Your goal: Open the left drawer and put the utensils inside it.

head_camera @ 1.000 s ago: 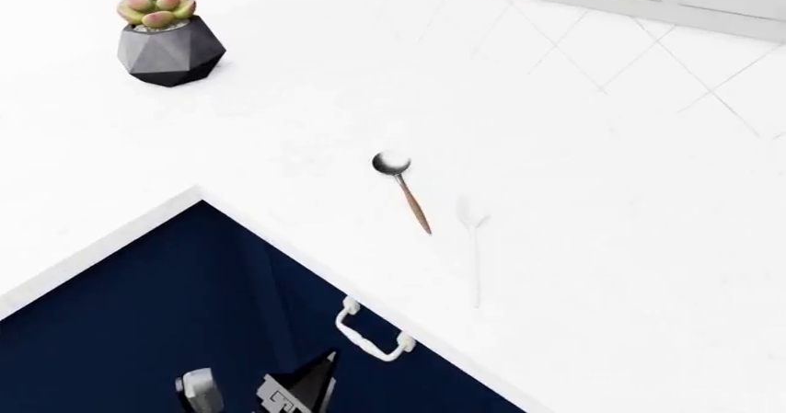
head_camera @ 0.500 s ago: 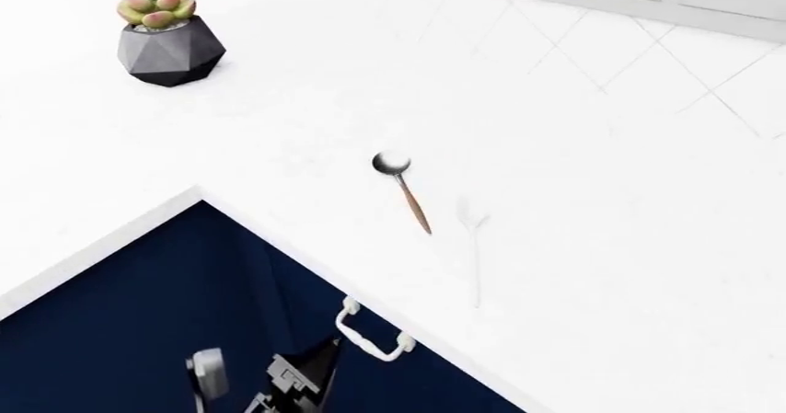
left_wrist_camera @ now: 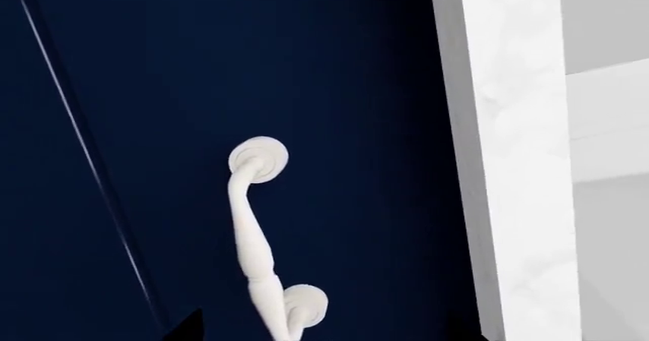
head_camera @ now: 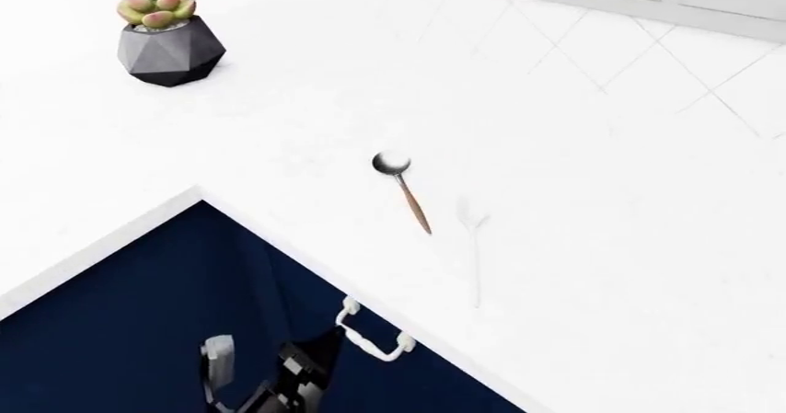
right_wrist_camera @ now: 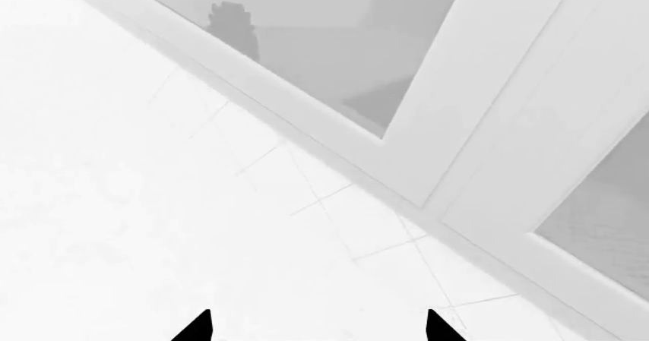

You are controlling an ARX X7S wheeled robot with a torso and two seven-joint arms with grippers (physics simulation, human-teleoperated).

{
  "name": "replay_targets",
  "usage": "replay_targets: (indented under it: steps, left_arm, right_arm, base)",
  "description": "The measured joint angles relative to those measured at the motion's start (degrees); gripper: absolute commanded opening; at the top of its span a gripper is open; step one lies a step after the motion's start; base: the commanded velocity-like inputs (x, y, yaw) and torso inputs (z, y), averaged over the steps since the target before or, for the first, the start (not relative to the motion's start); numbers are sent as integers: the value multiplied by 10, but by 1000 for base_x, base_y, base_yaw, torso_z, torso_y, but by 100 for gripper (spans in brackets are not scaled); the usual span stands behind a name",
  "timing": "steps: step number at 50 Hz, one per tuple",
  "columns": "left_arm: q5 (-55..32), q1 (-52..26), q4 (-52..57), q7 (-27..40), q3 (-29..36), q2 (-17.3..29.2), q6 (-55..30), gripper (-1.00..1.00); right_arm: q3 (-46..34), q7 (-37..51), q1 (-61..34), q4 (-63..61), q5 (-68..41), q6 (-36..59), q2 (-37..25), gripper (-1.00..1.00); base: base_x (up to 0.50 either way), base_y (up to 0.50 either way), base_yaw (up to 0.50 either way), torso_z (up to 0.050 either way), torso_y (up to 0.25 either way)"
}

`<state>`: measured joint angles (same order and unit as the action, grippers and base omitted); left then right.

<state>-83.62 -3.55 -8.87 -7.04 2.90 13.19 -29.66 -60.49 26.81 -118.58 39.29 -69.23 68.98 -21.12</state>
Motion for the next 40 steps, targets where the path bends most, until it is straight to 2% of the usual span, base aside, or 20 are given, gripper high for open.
replay_targets:
  steps: [40]
  left_arm:
    - [38,-95,-121,-13,50,-21,0,100]
  right_arm:
    - [0,-2,10,-2,5,-10,7,100]
  base:
    - [0,0,0,0,0]
